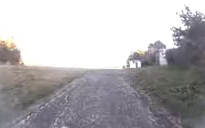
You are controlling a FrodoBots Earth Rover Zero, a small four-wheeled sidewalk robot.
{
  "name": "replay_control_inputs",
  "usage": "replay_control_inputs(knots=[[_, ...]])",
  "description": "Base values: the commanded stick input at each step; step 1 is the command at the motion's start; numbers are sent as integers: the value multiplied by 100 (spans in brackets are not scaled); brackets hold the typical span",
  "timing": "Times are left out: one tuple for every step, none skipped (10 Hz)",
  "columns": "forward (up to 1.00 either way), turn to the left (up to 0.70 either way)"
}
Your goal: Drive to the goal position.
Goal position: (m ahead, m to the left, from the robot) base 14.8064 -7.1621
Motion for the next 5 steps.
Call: replay_control_inputs(knots=[[100,0],[100,0],[100,0],[100,0],[100,0]])
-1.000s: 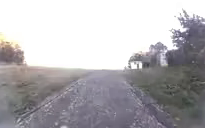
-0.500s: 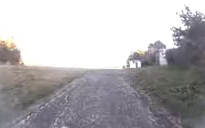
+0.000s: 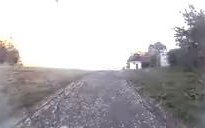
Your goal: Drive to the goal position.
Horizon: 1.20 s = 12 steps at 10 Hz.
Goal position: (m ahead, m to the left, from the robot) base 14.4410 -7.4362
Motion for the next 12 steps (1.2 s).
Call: replay_control_inputs(knots=[[100,0],[100,0],[100,0],[100,-2],[100,-7],[100,-38],[100,-39],[100,-40],[100,-14],[100,-4],[100,0],[100,0]])
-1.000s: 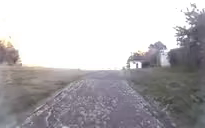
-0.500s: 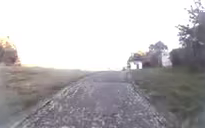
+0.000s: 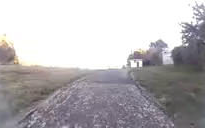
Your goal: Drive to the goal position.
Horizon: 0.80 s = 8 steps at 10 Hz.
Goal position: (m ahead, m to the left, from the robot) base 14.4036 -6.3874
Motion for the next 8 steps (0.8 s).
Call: replay_control_inputs(knots=[[100,0],[100,0],[100,0],[100,0],[100,0],[100,0],[100,0],[100,0]])
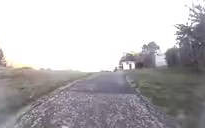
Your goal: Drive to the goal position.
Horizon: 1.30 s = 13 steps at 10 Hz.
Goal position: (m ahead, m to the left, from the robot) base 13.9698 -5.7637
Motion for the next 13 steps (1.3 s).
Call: replay_control_inputs(knots=[[100,0],[100,0],[100,0],[100,-4],[100,-12],[100,-21],[100,-30],[100,-22],[100,0],[100,0],[100,0],[100,0],[100,0]])
